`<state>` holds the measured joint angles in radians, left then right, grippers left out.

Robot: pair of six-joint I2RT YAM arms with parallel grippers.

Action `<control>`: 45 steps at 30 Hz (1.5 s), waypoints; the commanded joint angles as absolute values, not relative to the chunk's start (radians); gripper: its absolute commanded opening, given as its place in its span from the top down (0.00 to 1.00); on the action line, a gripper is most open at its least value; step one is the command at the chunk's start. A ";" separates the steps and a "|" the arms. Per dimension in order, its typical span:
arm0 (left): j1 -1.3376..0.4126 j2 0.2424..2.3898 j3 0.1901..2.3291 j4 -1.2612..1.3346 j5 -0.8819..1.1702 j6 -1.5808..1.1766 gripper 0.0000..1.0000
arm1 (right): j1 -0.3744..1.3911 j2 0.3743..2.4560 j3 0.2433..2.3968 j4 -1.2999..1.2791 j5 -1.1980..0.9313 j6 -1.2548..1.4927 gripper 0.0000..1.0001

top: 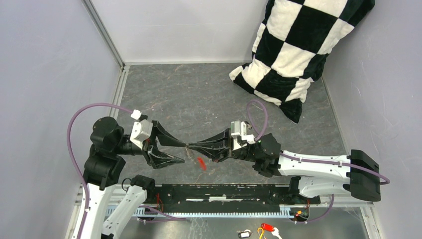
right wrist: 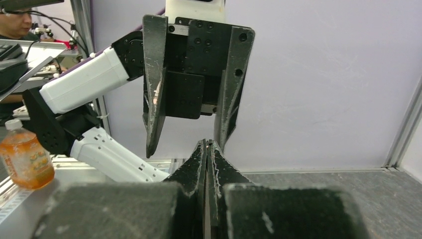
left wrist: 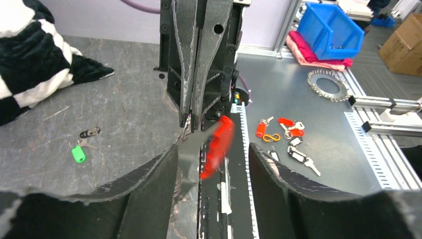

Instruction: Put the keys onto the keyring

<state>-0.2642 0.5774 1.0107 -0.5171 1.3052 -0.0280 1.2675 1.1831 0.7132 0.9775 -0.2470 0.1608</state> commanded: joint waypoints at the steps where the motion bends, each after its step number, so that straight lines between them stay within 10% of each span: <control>1: -0.262 0.556 0.997 -0.578 1.221 0.135 0.30 | 1.274 1.150 0.749 0.956 -0.359 0.160 0.99; 10: -0.262 0.539 1.005 -0.529 1.193 0.143 0.25 | 1.269 1.151 0.795 0.934 -0.489 0.212 0.99; 21: -0.262 0.554 0.991 -0.565 1.481 0.132 0.59 | 1.165 1.208 0.783 1.243 -0.577 0.535 0.99; 34: -0.262 0.620 1.023 -0.569 1.548 0.204 0.57 | 1.143 1.349 0.902 1.394 -0.657 0.707 0.99; 45: -0.262 0.623 1.051 -0.567 1.591 0.260 0.98 | 1.118 1.479 1.002 1.543 -0.723 0.908 0.99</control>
